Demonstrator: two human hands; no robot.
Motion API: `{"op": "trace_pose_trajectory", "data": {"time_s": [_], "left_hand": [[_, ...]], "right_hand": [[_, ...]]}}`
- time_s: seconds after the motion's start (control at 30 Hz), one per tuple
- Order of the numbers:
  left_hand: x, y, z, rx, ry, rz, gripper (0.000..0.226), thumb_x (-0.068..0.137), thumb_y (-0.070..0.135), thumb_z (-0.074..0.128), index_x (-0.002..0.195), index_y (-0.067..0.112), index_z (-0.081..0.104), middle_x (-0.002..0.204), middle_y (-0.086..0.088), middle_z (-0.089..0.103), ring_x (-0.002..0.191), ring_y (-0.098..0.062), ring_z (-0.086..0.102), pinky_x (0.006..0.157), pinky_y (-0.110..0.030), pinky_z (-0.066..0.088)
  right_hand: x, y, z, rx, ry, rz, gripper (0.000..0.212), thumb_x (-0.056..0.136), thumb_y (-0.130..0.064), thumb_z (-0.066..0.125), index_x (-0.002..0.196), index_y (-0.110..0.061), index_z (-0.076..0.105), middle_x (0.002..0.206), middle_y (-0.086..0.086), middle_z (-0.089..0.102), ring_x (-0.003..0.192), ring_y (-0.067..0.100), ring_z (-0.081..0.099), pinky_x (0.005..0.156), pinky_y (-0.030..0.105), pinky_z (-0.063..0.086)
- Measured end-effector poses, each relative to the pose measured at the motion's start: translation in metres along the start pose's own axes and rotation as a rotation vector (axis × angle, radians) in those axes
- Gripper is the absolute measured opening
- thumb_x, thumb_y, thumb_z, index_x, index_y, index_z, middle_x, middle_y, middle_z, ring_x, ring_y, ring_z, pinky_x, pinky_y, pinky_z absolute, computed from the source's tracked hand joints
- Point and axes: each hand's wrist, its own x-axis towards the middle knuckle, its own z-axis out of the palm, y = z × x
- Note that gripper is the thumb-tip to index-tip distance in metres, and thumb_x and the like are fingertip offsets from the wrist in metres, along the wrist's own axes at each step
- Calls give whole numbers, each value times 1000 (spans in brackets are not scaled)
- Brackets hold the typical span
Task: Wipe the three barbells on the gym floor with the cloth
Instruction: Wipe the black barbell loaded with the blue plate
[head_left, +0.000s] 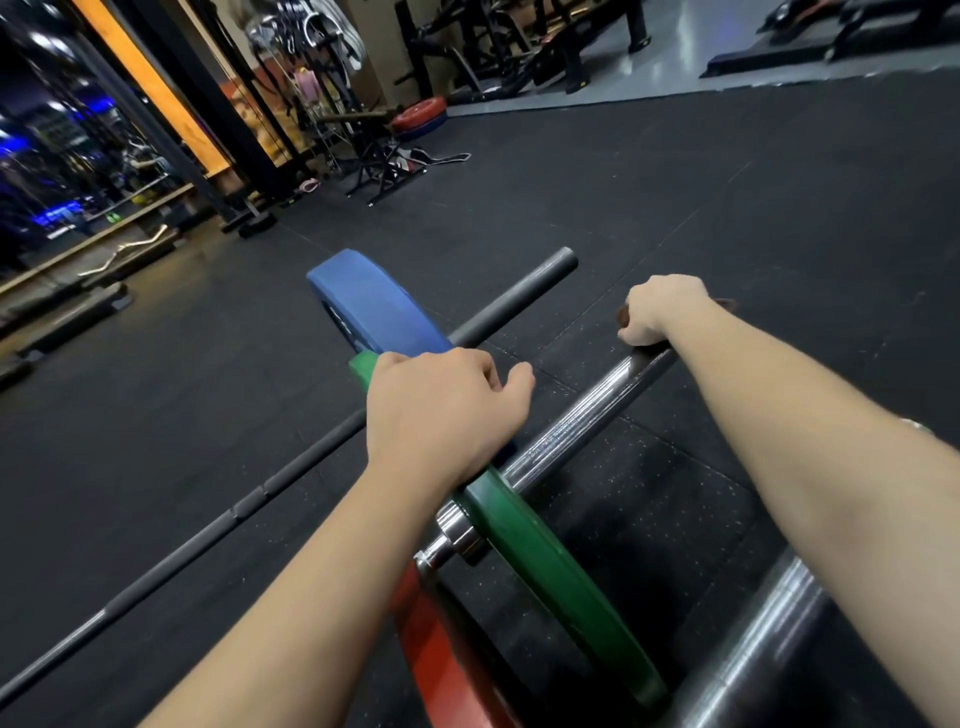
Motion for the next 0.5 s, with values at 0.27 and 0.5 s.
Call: {"op": "trace_pose_trajectory", "data": {"time_s": [0.27,0.5], "left_hand": [[0,-2,0,-17,-2,-3,56,100,57,35,72,15,61,61,1,63,67,-11,50,87,-34,34],[0,-2,2,-20,11,0,57,100,55,34,67,15,58,54,0,59,66,-21,56,90,-34,36]], "right_hand": [[-12,-56,4,156,-260,-156,40,84,-52,51,102,-22,70,109,4,67,103,28,65,82,36,49],[-5,-26,13,221,-43,-98,79,83,-84,37,124,-21,62,131,7,62,114,30,59,87,41,41]]}}
